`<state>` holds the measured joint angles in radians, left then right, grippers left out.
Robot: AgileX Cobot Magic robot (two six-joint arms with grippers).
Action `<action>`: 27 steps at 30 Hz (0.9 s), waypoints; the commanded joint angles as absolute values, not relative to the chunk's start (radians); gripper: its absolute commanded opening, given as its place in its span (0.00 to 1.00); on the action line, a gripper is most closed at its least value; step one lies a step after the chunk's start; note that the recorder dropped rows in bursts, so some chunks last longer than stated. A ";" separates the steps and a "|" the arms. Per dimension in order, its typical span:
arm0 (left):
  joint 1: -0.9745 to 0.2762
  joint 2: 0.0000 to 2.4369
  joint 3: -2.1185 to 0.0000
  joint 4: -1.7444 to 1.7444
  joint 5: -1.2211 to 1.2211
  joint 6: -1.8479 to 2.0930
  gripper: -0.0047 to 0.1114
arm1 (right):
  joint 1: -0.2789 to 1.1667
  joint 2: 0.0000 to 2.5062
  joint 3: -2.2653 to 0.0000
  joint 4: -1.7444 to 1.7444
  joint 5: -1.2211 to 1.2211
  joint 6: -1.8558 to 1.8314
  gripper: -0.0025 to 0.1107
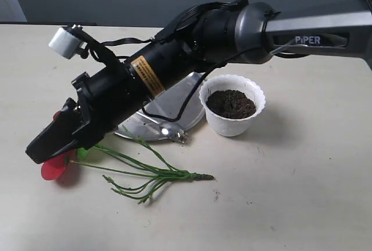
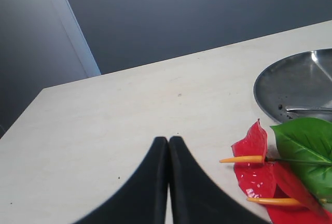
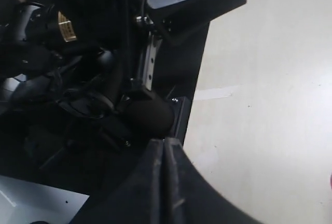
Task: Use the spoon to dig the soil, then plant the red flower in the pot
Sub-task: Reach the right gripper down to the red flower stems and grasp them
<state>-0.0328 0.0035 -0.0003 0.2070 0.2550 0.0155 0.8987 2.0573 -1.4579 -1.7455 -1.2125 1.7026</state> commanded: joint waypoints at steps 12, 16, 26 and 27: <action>-0.032 0.000 0.000 0.204 0.244 0.011 0.04 | 0.920 1.842 -1.449 -1.744 -0.965 1.747 0.02; -0.032 0.000 0.000 0.204 0.244 0.011 0.04 | 0.920 1.772 -1.338 -1.605 -0.792 1.648 0.02; -0.032 0.000 0.000 0.204 0.244 0.011 0.04 | 0.998 1.693 -1.001 -1.200 -0.085 0.684 0.02; -0.032 0.000 0.000 0.204 0.244 0.011 0.04 | 1.010 1.693 -1.001 -1.178 -0.009 0.649 0.02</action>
<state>-0.0328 0.0035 -0.0003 0.2070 0.2550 0.0155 0.9836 1.7083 -1.0202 -1.2649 -0.2443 0.8077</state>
